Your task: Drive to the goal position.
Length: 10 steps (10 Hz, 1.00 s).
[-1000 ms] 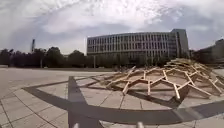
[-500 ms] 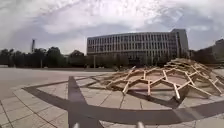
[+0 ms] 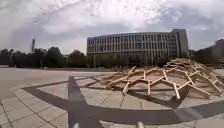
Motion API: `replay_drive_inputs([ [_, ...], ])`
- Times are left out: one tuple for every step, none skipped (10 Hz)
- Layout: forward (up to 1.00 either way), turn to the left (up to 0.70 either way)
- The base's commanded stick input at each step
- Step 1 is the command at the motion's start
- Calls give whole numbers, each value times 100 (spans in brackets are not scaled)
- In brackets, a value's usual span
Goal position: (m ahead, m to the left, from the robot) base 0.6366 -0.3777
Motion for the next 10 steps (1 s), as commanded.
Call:
replay_drive_inputs([
  [70, 0],
  [70, 0],
  [70, 0],
  [70, 0],
  [70, 0],
  [70, 0],
  [70, 0],
  [70, 0],
  [70, 0],
  [70, 0],
])
